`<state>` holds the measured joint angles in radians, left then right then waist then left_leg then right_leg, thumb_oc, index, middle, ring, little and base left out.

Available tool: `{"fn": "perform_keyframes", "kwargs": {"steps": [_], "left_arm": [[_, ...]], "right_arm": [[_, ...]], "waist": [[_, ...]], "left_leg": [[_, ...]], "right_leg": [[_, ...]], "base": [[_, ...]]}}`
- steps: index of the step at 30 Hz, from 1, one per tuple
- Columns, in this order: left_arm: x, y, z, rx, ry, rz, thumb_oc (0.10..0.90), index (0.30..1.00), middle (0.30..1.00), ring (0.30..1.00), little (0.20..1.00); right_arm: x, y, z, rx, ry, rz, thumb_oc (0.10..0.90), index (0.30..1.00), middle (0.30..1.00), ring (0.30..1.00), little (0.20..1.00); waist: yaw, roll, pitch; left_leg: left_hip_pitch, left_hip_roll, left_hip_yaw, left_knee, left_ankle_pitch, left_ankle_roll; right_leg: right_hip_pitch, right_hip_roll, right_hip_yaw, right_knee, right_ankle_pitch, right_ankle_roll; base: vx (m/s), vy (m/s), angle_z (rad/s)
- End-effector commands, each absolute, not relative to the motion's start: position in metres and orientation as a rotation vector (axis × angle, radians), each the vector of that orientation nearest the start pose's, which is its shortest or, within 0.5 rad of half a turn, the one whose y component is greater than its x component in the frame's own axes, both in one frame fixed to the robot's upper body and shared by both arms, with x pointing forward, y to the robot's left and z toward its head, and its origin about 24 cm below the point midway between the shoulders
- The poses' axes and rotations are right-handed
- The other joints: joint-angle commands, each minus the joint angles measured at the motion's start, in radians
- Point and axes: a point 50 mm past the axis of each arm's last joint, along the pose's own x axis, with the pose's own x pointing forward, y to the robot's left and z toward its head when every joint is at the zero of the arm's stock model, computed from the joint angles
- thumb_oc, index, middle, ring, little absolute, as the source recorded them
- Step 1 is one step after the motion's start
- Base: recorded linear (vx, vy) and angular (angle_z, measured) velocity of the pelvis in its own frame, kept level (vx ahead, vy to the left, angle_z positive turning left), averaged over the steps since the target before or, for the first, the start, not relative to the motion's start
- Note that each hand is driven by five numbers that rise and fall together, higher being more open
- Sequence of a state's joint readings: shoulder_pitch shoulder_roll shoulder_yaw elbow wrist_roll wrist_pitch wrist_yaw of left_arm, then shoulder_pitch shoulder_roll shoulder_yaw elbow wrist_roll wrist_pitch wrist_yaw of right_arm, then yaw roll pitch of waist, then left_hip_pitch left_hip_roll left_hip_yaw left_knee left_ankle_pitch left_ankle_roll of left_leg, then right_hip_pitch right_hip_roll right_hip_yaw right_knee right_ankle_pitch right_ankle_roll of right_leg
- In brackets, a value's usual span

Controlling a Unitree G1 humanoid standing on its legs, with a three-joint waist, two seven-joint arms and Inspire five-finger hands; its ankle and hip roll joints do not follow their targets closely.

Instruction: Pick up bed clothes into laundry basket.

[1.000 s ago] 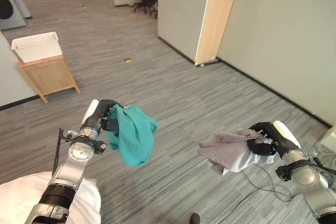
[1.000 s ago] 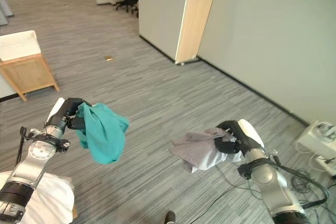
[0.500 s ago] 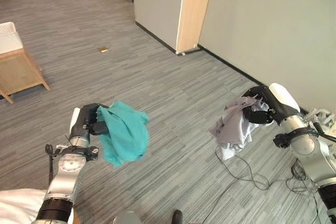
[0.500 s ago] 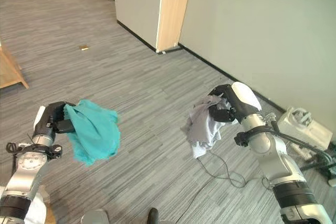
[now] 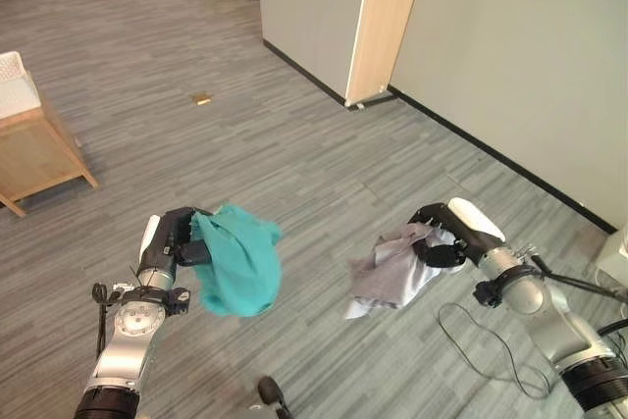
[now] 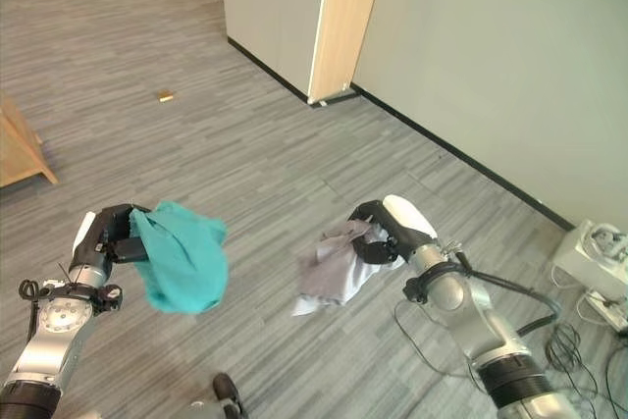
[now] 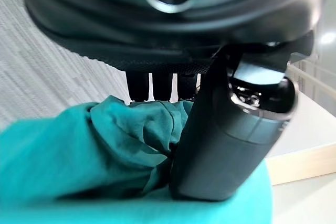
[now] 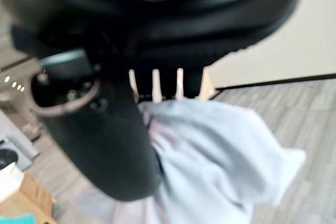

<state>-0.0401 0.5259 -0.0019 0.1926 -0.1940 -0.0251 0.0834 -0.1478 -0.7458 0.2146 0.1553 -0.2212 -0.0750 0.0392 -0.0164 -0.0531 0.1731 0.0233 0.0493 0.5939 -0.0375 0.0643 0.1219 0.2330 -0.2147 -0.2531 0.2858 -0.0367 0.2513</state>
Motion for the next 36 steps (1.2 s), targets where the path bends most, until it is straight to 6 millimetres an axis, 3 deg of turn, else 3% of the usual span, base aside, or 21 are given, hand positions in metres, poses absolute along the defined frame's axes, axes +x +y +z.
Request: {"fn": "perform_keyframes", "kwargs": {"steps": [1,3,5,6,7,8,9,11,12,13,15,18,20,22,24,25,27,29,31,33,36], "left_arm": [[0.281,0.231,0.113,0.352,-0.246,0.032,0.400,0.300,0.300,0.300,0.300],[0.287,0.224,0.121,0.341,-0.277,0.024,0.400,0.300,0.300,0.300,0.300],[0.290,0.217,0.124,0.338,-0.298,0.002,0.400,0.300,0.300,0.300,0.300],[0.290,0.217,0.124,0.338,-0.298,0.002,0.400,0.300,0.300,0.300,0.300],[0.291,0.214,0.128,0.338,-0.323,-0.002,0.400,0.300,0.300,0.300,0.300],[0.291,0.214,0.128,0.339,-0.323,-0.003,0.400,0.300,0.300,0.300,0.300],[0.292,0.211,0.131,0.337,-0.343,-0.003,0.400,0.300,0.300,0.300,0.300],[0.292,0.215,0.132,0.338,-0.352,0.018,0.400,0.300,0.300,0.300,0.300],[0.292,0.215,0.131,0.335,-0.350,0.022,0.400,0.300,0.300,0.300,0.300],[0.292,0.215,0.130,0.335,-0.349,0.021,0.400,0.300,0.300,0.300,0.300],[0.292,0.219,0.128,0.319,-0.341,0.033,0.400,0.300,0.300,0.300,0.300],[0.284,0.228,0.114,0.303,-0.287,0.057,0.400,0.300,0.300,0.300,0.300],[0.276,0.236,0.104,0.275,-0.250,0.081,0.400,0.300,0.300,0.300,0.300],[0.269,0.240,0.099,0.246,-0.233,0.095,0.400,0.300,0.300,0.300,0.300],[0.268,0.241,0.097,0.234,-0.225,0.099,0.400,0.300,0.300,0.300,0.300],[0.268,0.241,0.097,0.234,-0.225,0.099,0.400,0.300,0.300,0.300,0.300],[0.268,0.244,0.097,0.246,-0.215,0.105,0.400,0.300,0.300,0.300,0.300],[0.265,0.245,0.097,0.261,-0.207,0.083,0.400,0.300,0.300,0.300,0.300],[0.265,0.243,0.097,0.276,-0.208,0.066,0.400,0.300,0.300,0.300,0.300],[0.265,0.243,0.096,0.278,-0.209,0.063,0.400,0.300,0.300,0.300,0.300],[0.265,0.243,0.092,0.297,-0.181,0.044,0.400,0.300,0.300,0.300,0.300]], "right_arm": [[0.300,-0.254,0.155,-0.975,-0.310,-0.048,0.400,0.300,0.300,0.300,0.300],[0.299,-0.254,0.160,-0.976,-0.328,-0.068,0.400,0.300,0.300,0.300,0.300],[0.297,-0.255,0.162,-0.977,-0.339,-0.076,0.400,0.300,0.300,0.300,0.300],[0.297,-0.255,0.162,-0.977,-0.338,-0.076,0.400,0.300,0.300,0.300,0.300],[0.294,-0.258,0.160,-0.970,-0.337,-0.093,0.400,0.300,0.300,0.300,0.300],[0.294,-0.258,0.160,-0.970,-0.337,-0.093,0.400,0.300,0.300,0.300,0.300],[0.291,-0.258,0.158,-0.966,-0.339,-0.102,0.400,0.300,0.300,0.300,0.300],[0.286,-0.260,0.154,-0.973,-0.335,-0.116,0.400,0.300,0.300,0.300,0.300],[0.283,-0.260,0.150,-0.982,-0.321,-0.116,0.400,0.300,0.300,0.300,0.300],[0.283,-0.260,0.150,-0.983,-0.320,-0.116,0.400,0.300,0.300,0.300,0.300],[0.273,-0.265,0.138,-1.028,-0.270,-0.117,0.400,0.300,0.300,0.300,0.300],[0.274,-0.258,0.129,-1.008,-0.257,-0.087,0.400,0.300,0.300,0.300,0.300],[0.276,-0.250,0.128,-1.008,-0.275,-0.046,0.400,0.300,0.300,0.300,0.300],[0.279,-0.246,0.133,-1.013,-0.301,-0.023,0.400,0.300,0.300,0.300,0.300],[0.280,-0.248,0.138,-1.026,-0.312,-0.019,0.400,0.300,0.300,0.300,0.300],[0.280,-0.248,0.138,-1.026,-0.312,-0.019,0.400,0.300,0.300,0.300,0.300],[0.278,-0.256,0.140,-1.042,-0.302,-0.026,0.400,0.300,0.300,0.300,0.300],[0.276,-0.260,0.146,-1.058,-0.314,-0.042,0.400,0.300,0.300,0.300,0.300],[0.276,-0.264,0.153,-1.073,-0.327,-0.059,0.400,0.300,0.300,0.300,0.300],[0.276,-0.265,0.153,-1.071,-0.326,-0.061,0.400,0.300,0.300,0.300,0.300],[0.278,-0.274,0.151,-1.087,-0.285,-0.087,0.400,0.300,0.300,0.300,0.300]], "waist": [[-0.029,0.027,-0.062],[-0.061,0.041,-0.047],[-0.094,0.049,-0.037],[-0.095,0.051,-0.037],[-0.120,0.048,-0.037],[-0.120,0.050,-0.037],[-0.139,0.039,-0.038],[-0.152,0.039,-0.036],[-0.161,0.040,-0.035],[-0.161,0.040,-0.036],[-0.178,0.016,-0.033],[-0.151,0.003,-0.056],[-0.144,0.012,-0.064],[-0.124,0.025,-0.066],[-0.115,0.024,-0.063],[-0.116,0.024,-0.064],[-0.141,0.022,-0.068],[-0.138,0.019,-0.062],[-0.127,0.017,-0.052],[-0.132,0.023,-0.053],[-0.139,0.025,-0.059]], "left_leg": [[0.033,0.021,0.096,-0.050,-0.043,-0.092],[0.083,0.016,0.075,-0.050,-0.082,-0.100],[0.115,0.013,0.042,-0.050,-0.096,-0.115],[0.116,0.018,0.040,-0.050,-0.096,-0.117],[0.151,0.018,0.017,-0.050,-0.116,-0.135],[0.151,0.022,0.017,-0.050,-0.113,-0.137],[0.179,0.025,-0.014,-0.050,-0.133,-0.156],[0.215,0.035,-0.059,-0.050,-0.160,-0.175],[0.231,0.039,-0.087,-0.050,-0.171,-0.180],[0.231,0.038,-0.088,-0.050,-0.172,-0.179],[0.247,0.043,-0.162,-0.033,-0.175,-0.183],[0.256,0.070,-0.210,-0.008,-0.167,-0.201],[0.241,0.112,-0.240,0.044,-0.162,-0.217],[0.191,0.151,-0.267,0.114,-0.108,-0.243],[0.133,0.197,-0.223,0.188,-0.040,-0.265],[0.131,0.198,-0.225,0.188,-0.039,-0.265],[0.143,0.287,-0.014,0.218,0.007,-0.301],[0.108,0.336,0.109,0.356,0.013,-0.319],[0.067,0.346,0.086,0.438,0.012,-0.336],[0.094,0.337,0.090,0.375,-0.014,-0.325],[0.154,0.271,0.075,0.206,-0.078,-0.282]], "right_leg": [[-0.125,-0.084,-0.056,0.322,0.212,0.011],[-0.203,-0.133,-0.102,0.301,0.126,-0.012],[-0.258,-0.113,-0.103,0.187,0.047,-0.048],[-0.252,-0.107,-0.108,0.180,0.046,-0.051],[-0.276,-0.058,-0.080,-0.028,0.005,-0.070],[-0.269,-0.052,-0.083,-0.042,0.012,-0.073],[-0.289,-0.023,-0.013,-0.223,0.034,-0.061],[-0.324,-0.024,0.088,-0.348,0.089,-0.033],[-0.343,-0.029,0.148,-0.362,0.097,-0.025],[-0.343,-0.030,0.148,-0.362,0.096,-0.024],[-0.343,-0.030,0.313,-0.354,0.106,-0.033],[-0.328,-0.032,0.313,-0.309,0.113,-0.038],[-0.298,-0.017,0.285,-0.297,0.095,-0.057],[-0.238,-0.005,0.223,-0.334,0.082,-0.083],[-0.169,-0.008,0.131,-0.370,0.063,-0.103],[-0.170,-0.008,0.129,-0.370,0.063,-0.103],[-0.113,-0.019,0.030,-0.371,0.014,-0.115],[-0.064,0.003,-0.027,-0.372,-0.018,-0.151],[-0.037,0.009,-0.046,-0.372,-0.033,-0.165],[-0.036,0.010,-0.075,-0.368,-0.030,-0.157],[-0.059,-0.013,-0.118,-0.345,-0.002,-0.135]], "base": [[0.46,0.124,0.03],[0.54,0.033,0.06],[0.34,-0.112,0.34],[0.40,-0.241,0.62],[0.28,-0.182,0.52],[0.55,-0.340,0.36],[0.42,-0.255,0.23],[0.51,-0.268,0.44],[0.29,-0.129,0.57],[0.17,-0.183,0.86],[0.23,-0.328,1.18],[0.32,-0.479,1.17],[0.22,-0.424,0.89],[0.14,-0.349,0.76],[0.05,-0.266,0.66],[0.00,-0.201,1.05],[0.03,-0.210,1.04],[0.02,-0.298,1.18],[-0.02,-0.114,0.91],[-0.05,0.040,0.43],[-0.09,0.145,0.54]]}}
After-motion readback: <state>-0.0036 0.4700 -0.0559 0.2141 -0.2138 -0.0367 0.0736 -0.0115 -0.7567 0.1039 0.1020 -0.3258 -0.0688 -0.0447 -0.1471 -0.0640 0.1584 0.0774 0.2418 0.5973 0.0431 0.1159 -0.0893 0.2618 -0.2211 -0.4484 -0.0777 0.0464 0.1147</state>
